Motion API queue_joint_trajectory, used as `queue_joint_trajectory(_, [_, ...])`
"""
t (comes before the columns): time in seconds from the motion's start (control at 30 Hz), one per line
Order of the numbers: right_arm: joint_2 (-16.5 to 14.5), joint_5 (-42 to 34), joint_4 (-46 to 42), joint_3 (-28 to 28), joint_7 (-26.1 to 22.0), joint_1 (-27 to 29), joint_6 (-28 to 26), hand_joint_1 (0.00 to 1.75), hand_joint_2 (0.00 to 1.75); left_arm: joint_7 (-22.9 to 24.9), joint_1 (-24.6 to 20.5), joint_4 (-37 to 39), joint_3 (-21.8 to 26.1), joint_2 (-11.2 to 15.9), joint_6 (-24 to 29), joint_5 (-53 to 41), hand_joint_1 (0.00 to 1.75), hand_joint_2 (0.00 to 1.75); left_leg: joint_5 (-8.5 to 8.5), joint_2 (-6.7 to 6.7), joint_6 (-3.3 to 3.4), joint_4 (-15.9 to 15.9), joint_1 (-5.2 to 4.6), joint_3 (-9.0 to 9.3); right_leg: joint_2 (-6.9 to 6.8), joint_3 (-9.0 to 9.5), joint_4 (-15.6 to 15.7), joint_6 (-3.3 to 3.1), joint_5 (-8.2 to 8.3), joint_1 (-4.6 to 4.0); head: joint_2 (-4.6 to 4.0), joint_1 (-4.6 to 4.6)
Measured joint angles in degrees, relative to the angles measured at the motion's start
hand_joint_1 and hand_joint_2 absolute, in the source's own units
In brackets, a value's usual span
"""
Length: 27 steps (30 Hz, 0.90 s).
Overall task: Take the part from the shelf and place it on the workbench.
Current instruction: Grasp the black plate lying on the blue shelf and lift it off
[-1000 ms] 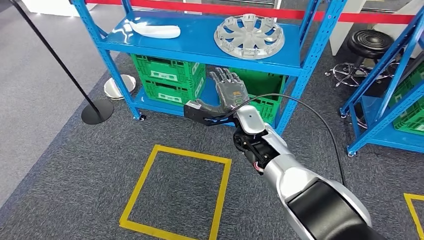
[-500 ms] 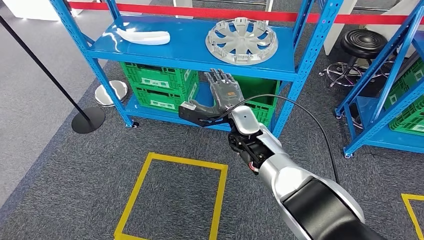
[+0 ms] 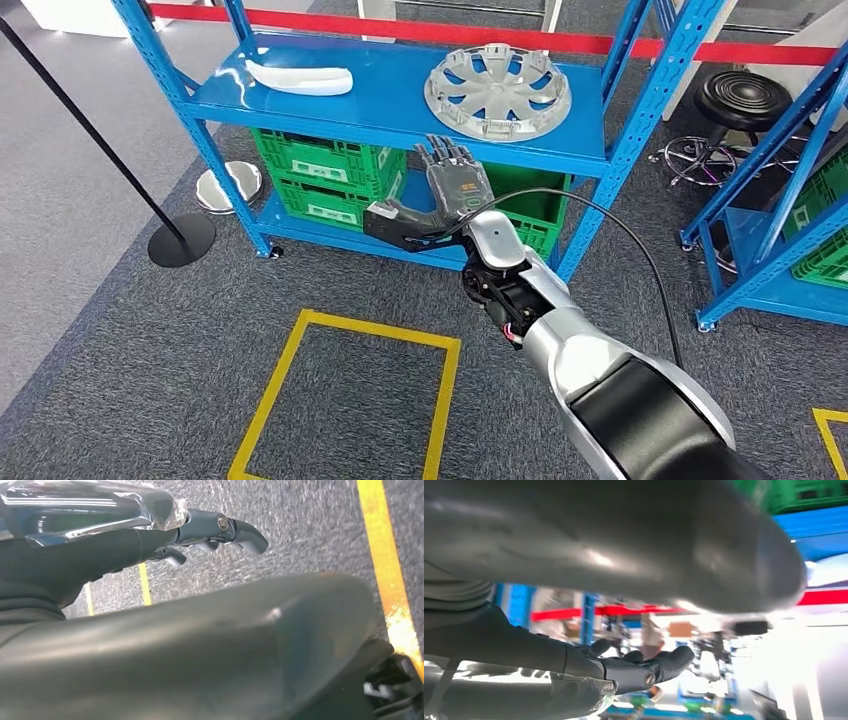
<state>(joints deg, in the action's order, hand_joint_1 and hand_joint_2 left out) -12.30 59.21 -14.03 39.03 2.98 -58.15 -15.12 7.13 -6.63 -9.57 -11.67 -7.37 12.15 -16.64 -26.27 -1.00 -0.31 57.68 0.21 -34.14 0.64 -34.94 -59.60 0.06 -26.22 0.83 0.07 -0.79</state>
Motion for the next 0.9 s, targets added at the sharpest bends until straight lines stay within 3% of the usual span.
queue_joint_trajectory(0.1, [0.1, 0.0, 0.0, -0.3, 0.2, 0.0, 0.0, 0.00, 0.00, 0.0, 0.1, 0.0, 0.0, 0.0, 0.0, 0.0, 0.00, 0.00, 0.03, 0.11, 0.39, -0.3, 0.01, 0.26, 0.21, 0.01, 0.0, -0.11, 0.04, -0.02, 0.00, -0.02])
queue_joint_trajectory(0.4, [1.5, 0.9, 0.0, -1.1, 3.1, -0.2, 1.1, 0.00, 0.00, -0.1, 0.2, 0.0, 0.0, 0.0, 0.0, -0.1, 0.00, 0.00, 0.09, 0.12, -0.54, -0.8, 0.03, 0.48, 0.20, 0.04, 0.0, -0.49, -0.17, -0.17, 0.00, 0.01])
queue_joint_trajectory(0.57, [2.8, 2.3, 0.0, -1.1, 6.9, -0.9, 3.0, 0.00, 0.00, -0.1, 0.3, 0.0, 0.0, 0.0, 0.0, -0.3, 0.00, 0.00, 0.05, 0.11, -0.66, -0.7, -0.05, 0.46, 0.19, 0.13, 0.1, -0.46, -0.16, -0.02, 0.00, 0.03])
queue_joint_trajectory(0.7, [3.7, 2.7, 0.0, -1.1, 7.6, -1.6, 3.8, 0.00, 0.00, -0.1, 0.4, 0.0, 0.0, 0.2, -0.2, -0.6, 0.00, 0.00, 0.39, 0.29, 0.63, -2.0, -0.08, 1.47, 0.20, 0.71, 0.9, 0.48, 0.09, 0.33, 0.00, 0.01])
queue_joint_trajectory(0.77, [4.0, 3.0, 0.0, -1.1, 7.5, -1.9, 3.9, 0.00, 0.00, -0.2, 0.4, 0.0, 0.0, 0.2, -0.2, -0.6, 0.00, 0.00, 1.14, 0.57, 1.12, -3.8, 0.29, 2.79, 0.12, -0.35, -1.9, 0.63, -1.46, 0.17, 0.00, 0.20])
queue_joint_trajectory(0.83, [4.3, 3.2, 0.1, -1.1, 7.2, -1.9, 3.8, 0.00, 0.00, -0.3, 0.5, 0.0, 0.0, 0.1, -0.1, -0.6, 0.00, 0.00, 1.20, 0.68, 1.16, -4.2, 0.42, 3.22, 0.01, -3.93, -8.9, 0.91, -4.45, 0.31, 0.00, 0.38])
queue_joint_trajectory(0.9, [4.5, 3.2, 0.2, -1.1, 6.8, -1.5, 3.6, 0.00, 0.00, -0.5, 0.6, 0.0, 0.0, 0.0, -0.1, -0.6, 0.00, 0.00, 0.90, 0.61, 0.87, -4.0, 0.56, 3.30, -0.03, -6.98, -13.9, 1.28, -5.52, 0.56, 0.00, 0.43])
